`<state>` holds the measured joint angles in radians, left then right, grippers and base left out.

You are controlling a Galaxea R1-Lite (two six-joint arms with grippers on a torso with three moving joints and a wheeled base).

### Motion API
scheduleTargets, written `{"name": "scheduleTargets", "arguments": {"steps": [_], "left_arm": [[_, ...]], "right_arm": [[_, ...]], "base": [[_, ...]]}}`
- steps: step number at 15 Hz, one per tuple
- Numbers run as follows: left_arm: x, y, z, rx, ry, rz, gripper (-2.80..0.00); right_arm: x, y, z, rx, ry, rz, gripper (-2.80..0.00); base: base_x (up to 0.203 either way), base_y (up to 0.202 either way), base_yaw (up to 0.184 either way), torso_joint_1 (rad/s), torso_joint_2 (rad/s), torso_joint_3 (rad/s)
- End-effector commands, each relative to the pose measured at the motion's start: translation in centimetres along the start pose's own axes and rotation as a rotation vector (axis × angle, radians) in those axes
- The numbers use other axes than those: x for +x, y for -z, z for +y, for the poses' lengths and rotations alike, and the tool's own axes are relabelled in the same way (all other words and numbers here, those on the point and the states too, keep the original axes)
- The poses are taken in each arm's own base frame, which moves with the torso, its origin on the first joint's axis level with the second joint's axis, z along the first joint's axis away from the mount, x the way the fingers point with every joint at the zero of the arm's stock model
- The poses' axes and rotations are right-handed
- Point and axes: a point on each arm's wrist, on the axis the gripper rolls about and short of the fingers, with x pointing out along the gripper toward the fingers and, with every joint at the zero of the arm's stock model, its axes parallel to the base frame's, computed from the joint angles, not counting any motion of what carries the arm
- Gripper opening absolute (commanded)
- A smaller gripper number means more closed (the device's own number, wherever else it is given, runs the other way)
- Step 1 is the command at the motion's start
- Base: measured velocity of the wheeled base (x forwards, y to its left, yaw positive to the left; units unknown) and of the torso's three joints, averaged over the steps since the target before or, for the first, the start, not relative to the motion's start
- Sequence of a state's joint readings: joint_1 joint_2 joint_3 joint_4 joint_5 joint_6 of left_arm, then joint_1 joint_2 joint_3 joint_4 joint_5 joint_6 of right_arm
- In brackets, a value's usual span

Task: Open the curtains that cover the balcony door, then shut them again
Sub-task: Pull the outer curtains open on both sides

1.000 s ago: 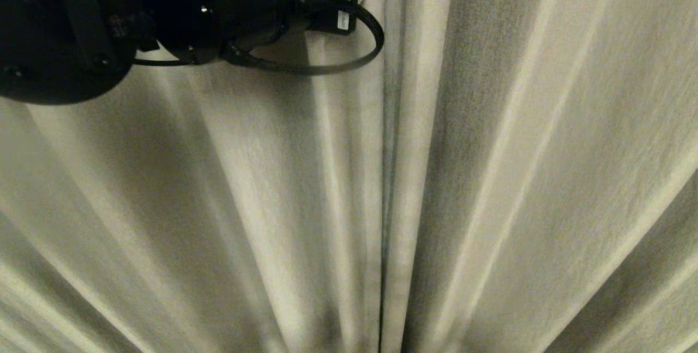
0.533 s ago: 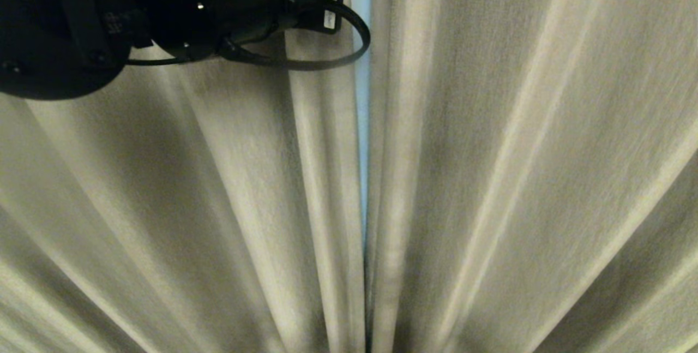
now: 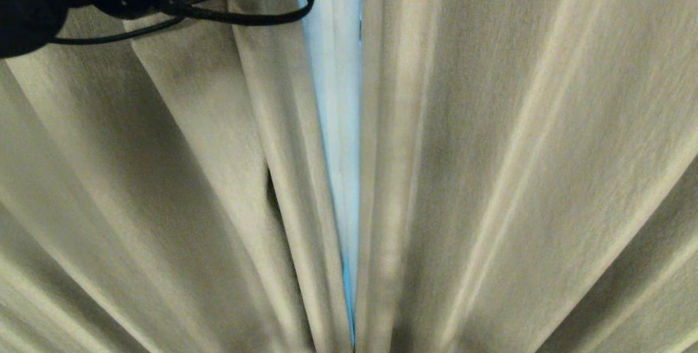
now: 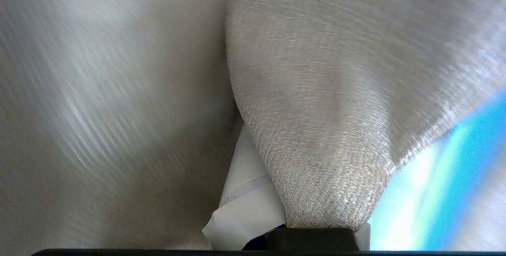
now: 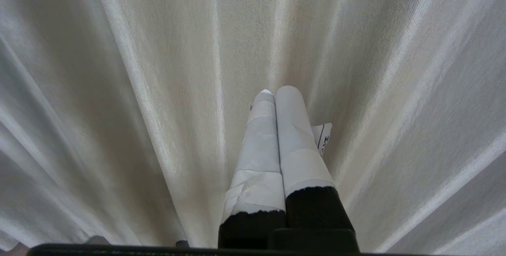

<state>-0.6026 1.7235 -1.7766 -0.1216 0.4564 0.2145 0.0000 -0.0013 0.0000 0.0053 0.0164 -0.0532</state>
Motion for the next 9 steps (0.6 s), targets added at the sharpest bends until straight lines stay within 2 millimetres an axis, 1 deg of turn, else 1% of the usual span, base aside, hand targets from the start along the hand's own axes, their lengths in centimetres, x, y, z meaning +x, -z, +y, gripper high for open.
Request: {"name": "scheduleTargets", "arguments": {"steps": [1,3,4,6,9], "left_arm": [[-0.6,-1.3,2.5,-0.012,-0.063,-0.038,-2.8],[-1.1,-1.8,4.5,-0.013,-0.114,-0.056,-2.8],[-1.3,-2.0,5.2,-0.013,-0.125,-0.061,-2.8],[-1.7,-2.3,7.4,-0.012,-0.169,-0.076,-2.8],[-2.8,-2.2,10.5,-0.05,-0.23,-0.085,-2.8]], "right_arm": [[0.0,0.0,0.0,0.0,-0.001,0.002,-2.8],[0.0,0.0,0.0,0.0,-0.001,0.002,-2.8],[0.0,0.0,0.0,0.0,-0.001,0.002,-2.8],[0.0,0.0,0.0,0.0,-0.001,0.002,-2.8],[0.0,0.0,0.0,0.0,-0.001,0.002,-2.8]], "base": [[0.0,0.0,0.0,0.0,0.0,0.0],[0.0,0.0,0.0,0.0,0.0,0.0],[0.0,0.0,0.0,0.0,0.0,0.0],[0.0,0.0,0.0,0.0,0.0,0.0],[0.0,0.0,0.0,0.0,0.0,0.0]]}}
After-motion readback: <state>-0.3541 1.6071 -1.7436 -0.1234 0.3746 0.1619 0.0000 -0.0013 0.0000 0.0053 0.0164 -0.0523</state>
